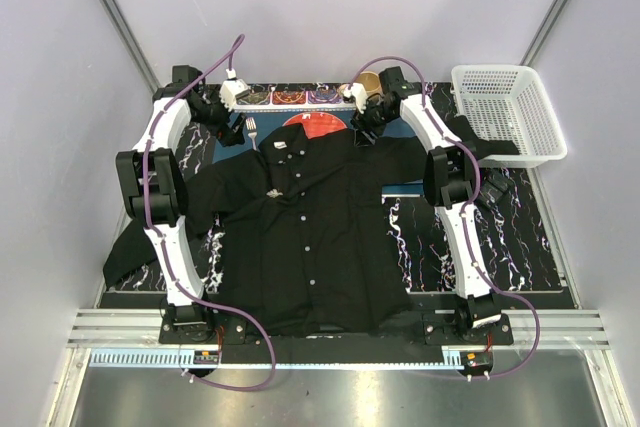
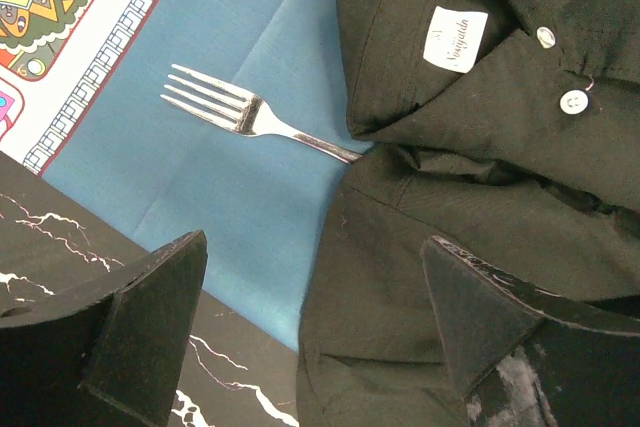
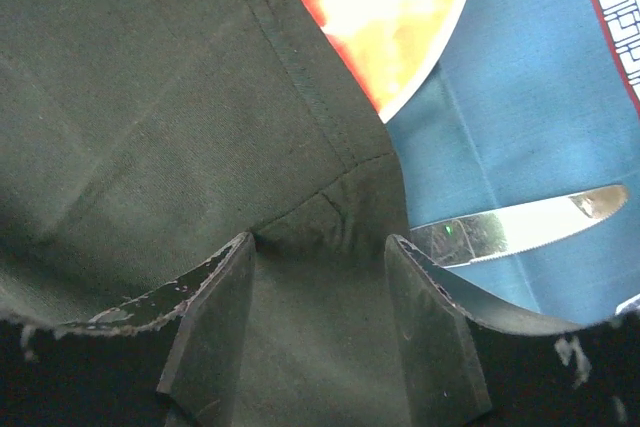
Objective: Pin the brooch onto the clothing
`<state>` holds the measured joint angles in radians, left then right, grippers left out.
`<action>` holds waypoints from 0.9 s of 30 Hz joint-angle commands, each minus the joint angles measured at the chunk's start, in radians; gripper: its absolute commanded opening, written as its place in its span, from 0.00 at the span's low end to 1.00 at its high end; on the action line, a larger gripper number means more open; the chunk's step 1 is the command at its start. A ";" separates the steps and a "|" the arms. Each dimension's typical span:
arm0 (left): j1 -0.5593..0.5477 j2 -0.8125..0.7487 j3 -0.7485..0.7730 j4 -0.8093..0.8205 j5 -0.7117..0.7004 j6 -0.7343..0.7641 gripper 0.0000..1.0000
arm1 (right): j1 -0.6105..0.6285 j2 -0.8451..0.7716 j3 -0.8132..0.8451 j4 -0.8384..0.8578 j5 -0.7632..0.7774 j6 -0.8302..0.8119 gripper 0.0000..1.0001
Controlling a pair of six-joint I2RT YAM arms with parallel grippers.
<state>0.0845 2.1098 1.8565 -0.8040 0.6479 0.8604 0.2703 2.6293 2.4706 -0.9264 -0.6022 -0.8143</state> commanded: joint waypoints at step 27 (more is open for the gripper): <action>-0.012 0.041 0.061 -0.026 -0.075 0.015 0.88 | -0.032 -0.115 -0.039 0.162 0.016 0.152 0.00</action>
<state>0.0841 2.1197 1.8618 -0.8173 0.6281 0.8612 0.2516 2.6274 2.4592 -0.8536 -0.6289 -0.7158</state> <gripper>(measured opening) 0.898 0.009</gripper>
